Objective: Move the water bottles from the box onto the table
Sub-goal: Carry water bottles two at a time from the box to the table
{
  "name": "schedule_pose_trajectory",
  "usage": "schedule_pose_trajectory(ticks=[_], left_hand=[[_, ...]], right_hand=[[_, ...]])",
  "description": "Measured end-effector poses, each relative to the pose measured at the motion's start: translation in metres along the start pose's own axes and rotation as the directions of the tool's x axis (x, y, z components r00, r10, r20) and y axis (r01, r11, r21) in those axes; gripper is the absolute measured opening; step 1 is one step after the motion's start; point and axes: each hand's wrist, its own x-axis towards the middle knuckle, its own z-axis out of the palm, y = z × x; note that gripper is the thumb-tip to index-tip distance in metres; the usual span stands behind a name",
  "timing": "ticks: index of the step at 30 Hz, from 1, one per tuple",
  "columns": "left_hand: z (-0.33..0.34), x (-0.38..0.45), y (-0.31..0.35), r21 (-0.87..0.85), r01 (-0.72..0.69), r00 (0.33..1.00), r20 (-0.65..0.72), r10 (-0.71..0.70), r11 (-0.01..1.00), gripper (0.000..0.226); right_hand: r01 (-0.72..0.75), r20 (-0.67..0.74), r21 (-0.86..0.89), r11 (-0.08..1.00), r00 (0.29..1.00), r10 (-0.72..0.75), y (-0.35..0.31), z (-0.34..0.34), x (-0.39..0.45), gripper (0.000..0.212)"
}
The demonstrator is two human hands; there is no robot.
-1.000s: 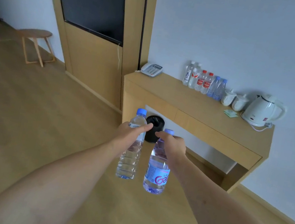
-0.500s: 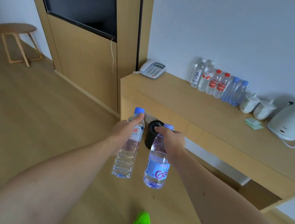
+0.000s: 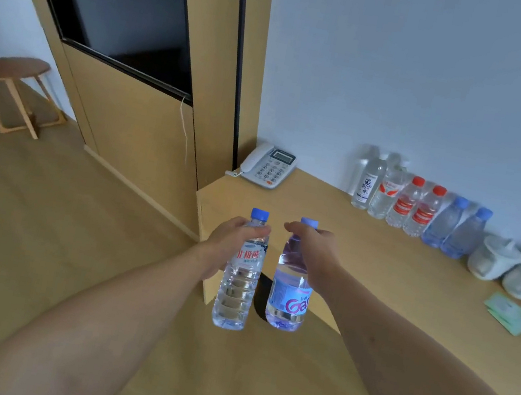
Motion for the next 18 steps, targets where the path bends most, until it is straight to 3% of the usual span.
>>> schedule_pose_trajectory(ticks=[6, 12, 18], left_hand=[[-0.004, 0.115, 0.038, 0.024, -0.052, 0.996, 0.070, 0.050, 0.998, 0.035], [0.001, 0.218, 0.080, 0.055, -0.091, 0.973, 0.219, 0.077, 0.994, 0.020], [0.019, 0.285, 0.113, 0.179, -0.153, 0.923, 0.376, 0.076, 0.972, 0.029]], right_hand=[[0.007, -0.118, 0.052, 0.999, 0.993, -0.001, -0.020, 0.003, 0.092, 0.026], [0.023, -0.359, 0.107, 0.994, 0.933, 0.017, -0.044, 0.001, 0.158, 0.027], [0.044, -0.501, 0.133, 0.990, 0.865, 0.029, -0.063, -0.008, 0.191, 0.024]])
